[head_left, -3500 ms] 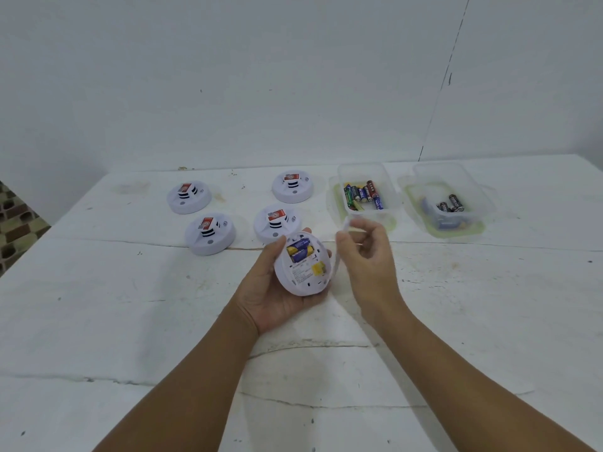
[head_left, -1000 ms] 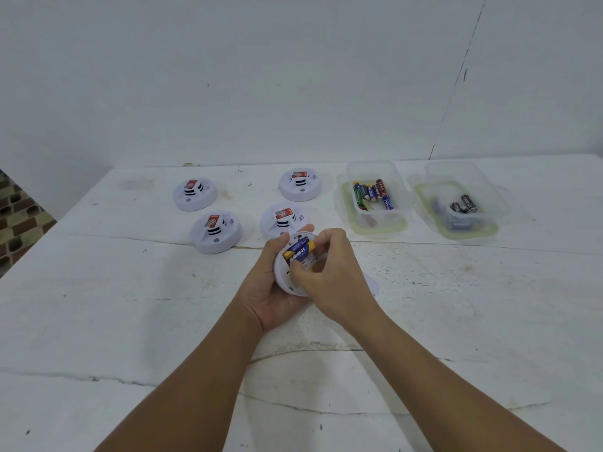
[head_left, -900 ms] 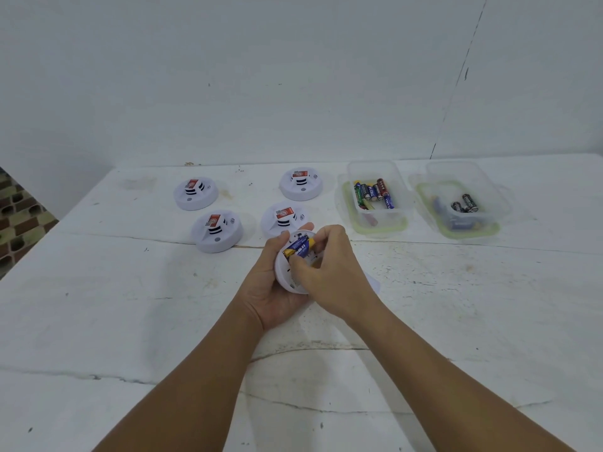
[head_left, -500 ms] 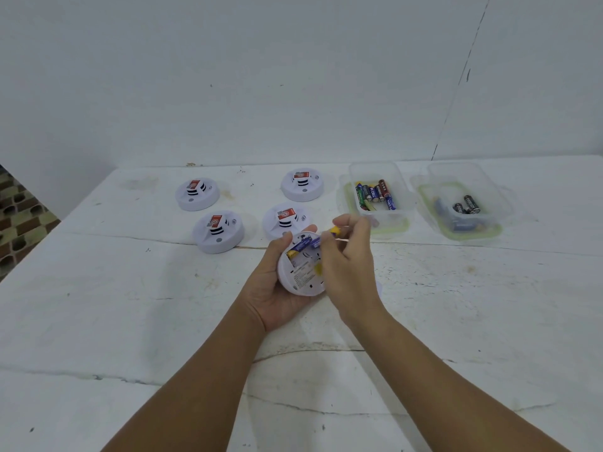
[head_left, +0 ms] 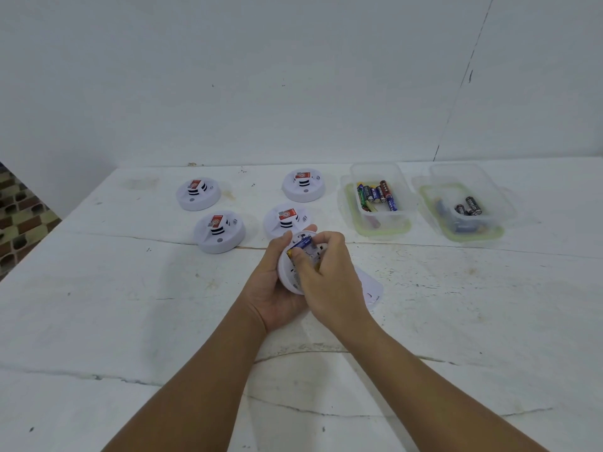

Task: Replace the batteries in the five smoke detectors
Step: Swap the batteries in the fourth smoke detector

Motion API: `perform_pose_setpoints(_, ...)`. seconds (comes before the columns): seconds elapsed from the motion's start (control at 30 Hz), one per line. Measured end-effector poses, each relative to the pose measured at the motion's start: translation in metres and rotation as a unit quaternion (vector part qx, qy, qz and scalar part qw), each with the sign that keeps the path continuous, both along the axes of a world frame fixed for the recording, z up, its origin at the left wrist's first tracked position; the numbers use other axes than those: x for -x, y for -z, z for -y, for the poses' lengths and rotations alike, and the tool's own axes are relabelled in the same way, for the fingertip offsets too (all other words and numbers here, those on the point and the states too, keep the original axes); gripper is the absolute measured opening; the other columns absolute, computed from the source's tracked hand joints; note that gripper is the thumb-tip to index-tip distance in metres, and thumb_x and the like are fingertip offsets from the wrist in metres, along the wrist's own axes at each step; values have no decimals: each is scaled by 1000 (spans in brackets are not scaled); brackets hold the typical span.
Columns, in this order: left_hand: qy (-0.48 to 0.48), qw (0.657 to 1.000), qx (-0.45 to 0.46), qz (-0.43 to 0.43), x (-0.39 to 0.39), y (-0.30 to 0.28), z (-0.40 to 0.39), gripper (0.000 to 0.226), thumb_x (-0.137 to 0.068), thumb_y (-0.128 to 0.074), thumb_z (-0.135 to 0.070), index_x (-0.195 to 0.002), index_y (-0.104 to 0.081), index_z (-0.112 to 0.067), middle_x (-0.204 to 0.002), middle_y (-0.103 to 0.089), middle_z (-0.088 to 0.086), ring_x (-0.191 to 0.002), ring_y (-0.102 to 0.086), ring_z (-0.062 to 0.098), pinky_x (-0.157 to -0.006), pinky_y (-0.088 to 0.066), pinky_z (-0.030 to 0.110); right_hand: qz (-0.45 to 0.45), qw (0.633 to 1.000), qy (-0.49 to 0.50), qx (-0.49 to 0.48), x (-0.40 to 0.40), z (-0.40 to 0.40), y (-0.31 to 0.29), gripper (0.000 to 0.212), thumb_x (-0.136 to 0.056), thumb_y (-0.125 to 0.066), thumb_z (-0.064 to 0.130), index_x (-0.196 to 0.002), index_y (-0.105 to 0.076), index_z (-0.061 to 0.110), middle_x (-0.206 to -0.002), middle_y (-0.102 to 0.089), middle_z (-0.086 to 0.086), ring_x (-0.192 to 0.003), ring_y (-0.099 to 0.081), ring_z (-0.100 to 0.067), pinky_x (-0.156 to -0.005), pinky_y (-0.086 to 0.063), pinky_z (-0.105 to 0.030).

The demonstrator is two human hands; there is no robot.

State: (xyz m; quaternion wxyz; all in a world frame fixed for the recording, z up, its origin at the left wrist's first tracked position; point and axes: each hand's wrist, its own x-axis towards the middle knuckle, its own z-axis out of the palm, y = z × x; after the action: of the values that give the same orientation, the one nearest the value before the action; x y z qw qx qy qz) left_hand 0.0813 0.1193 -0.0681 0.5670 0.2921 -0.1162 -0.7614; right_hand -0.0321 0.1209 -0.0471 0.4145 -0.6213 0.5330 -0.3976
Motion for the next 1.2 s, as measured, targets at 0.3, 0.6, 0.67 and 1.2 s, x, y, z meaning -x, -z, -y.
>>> perform_pose_setpoints(0.3, 9, 1000, 7, 2, -2, 4, 2, 58, -97, -67, -40, -149, -54, -18, -133, -66, 8, -123, -64, 25, -115, -42, 40, -8, 1000, -13, 14, -2, 5, -5, 33, -98, -67, 40, -115, -41, 31, -121, -56, 5, -109, -59, -13, -88, -52, -33)
perform_pose_setpoints(0.6, 8, 1000, -8, -11, -1, 2, 2, 48, -101, -61, -42, -142, -58, -17, -126, -67, 7, -117, -65, 23, -107, -49, 39, -126, 986, -30, 110, 3, 9, -4, 31, -98, -66, 42, -116, -54, 20, -106, -55, 5, -90, -52, -7, -69, -39, -19)
perform_pose_setpoints(0.67, 9, 1000, -13, -20, -1, 1, 3, 44, -101, -59, -44, -137, -62, -18, -125, -67, 6, -115, -67, 23, -98, -55, 40, -192, 972, -45, 130, 4, 13, -9, 26, -99, -61, 43, -104, -55, 18, -94, -58, 3, -82, -54, -14, -67, -39, -28)
perform_pose_setpoints(1.2, 2, 1000, -20, -9, 1, -6, -1, 46, -101, -58, -44, -135, -62, -14, -127, -68, 12, -117, -66, 28, -94, -58, 46, -189, 971, -80, 118, 12, 21, -26, 23, -89, -67, 31, -89, -62, 9, -75, -64, -3, -70, -59, -22, -62, -48, -39)
